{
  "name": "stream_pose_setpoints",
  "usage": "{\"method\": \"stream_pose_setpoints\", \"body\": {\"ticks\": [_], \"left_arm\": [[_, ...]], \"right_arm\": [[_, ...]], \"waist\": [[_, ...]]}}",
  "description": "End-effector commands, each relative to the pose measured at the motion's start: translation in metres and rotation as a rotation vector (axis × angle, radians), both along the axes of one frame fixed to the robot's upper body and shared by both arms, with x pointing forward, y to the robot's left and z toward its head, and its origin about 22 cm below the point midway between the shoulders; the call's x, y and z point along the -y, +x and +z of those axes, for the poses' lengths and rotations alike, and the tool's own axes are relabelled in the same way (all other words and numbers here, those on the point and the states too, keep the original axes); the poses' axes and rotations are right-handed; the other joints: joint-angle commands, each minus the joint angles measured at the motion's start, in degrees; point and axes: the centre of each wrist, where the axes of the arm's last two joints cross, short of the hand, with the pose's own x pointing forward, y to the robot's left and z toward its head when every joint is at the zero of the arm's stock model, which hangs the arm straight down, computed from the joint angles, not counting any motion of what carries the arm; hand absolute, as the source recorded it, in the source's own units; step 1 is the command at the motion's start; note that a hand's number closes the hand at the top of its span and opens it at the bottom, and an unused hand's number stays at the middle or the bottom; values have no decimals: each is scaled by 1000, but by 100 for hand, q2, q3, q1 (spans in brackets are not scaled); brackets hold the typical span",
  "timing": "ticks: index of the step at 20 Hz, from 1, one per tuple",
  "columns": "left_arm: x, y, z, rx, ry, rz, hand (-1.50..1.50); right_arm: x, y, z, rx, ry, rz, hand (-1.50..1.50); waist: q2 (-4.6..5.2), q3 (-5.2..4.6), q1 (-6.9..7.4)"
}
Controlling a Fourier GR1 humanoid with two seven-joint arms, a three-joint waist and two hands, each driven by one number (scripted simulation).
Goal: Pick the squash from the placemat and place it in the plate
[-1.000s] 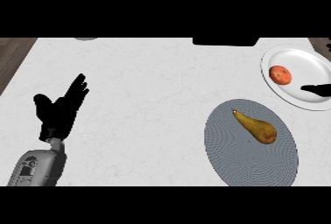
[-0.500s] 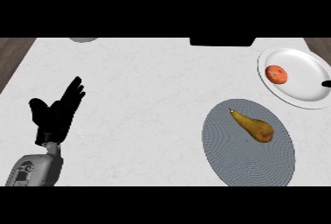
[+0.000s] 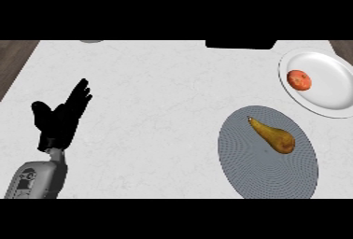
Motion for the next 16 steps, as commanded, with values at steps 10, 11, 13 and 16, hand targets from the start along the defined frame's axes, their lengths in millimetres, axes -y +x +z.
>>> {"method": "stream_pose_setpoints", "body": {"ticks": [10,11,13,16], "left_arm": [[-5,-3,-8,-7,5,-2,0],[4,-3,-4,1,-3,-22,0],[3,-5,-9,-4,-20,4,0],[12,-8,-7,-1,-20,-22,0]], "right_arm": [[43,-48,-2,45,-25,-9,-150],[39,-43,-1,28,-14,-25,-150],[48,-52,2,9,-44,-29,-150],[51,-57,1,-14,-88,-46,-150]], "waist": [[35,15,42],[20,13,59],[28,15,62],[32,23,114]]}}
